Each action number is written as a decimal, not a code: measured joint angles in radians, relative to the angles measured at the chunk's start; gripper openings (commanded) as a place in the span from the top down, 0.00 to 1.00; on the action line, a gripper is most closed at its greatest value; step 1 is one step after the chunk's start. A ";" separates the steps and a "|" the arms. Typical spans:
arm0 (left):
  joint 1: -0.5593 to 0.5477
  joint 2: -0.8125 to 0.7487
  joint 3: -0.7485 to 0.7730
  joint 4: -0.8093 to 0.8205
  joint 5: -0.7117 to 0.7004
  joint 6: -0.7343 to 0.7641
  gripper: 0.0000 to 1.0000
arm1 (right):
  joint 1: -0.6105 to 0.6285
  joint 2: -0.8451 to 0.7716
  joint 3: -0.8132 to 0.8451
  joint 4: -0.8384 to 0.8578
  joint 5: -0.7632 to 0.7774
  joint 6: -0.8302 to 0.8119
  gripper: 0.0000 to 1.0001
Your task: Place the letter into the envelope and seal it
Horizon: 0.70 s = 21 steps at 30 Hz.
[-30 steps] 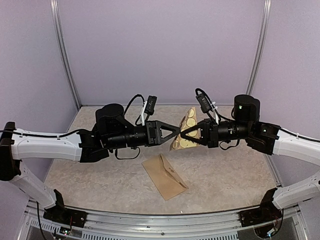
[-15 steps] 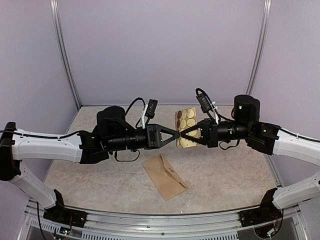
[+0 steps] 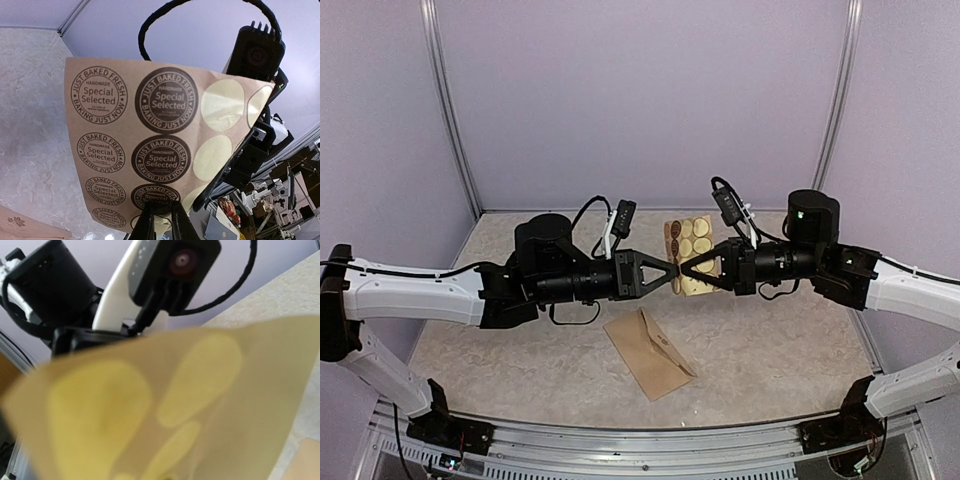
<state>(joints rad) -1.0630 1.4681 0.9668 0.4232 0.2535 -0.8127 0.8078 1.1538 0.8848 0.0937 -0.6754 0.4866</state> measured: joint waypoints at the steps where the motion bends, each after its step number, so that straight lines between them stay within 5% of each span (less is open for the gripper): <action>1: -0.001 0.001 0.003 -0.005 -0.005 0.006 0.93 | 0.000 0.000 0.000 0.000 0.001 0.000 1.00; 6: -0.011 0.007 0.025 -0.027 -0.029 0.026 1.00 | 0.000 0.000 -0.001 0.000 0.009 0.000 1.00; 21: -0.018 0.013 0.040 -0.164 -0.181 0.040 1.00 | 0.001 0.000 -0.006 0.001 0.030 -0.001 1.00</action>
<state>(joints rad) -1.0809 1.4807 1.0073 0.2596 0.0727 -0.7723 0.8085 1.1534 0.8791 0.0948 -0.6456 0.4858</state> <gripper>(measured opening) 0.002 0.004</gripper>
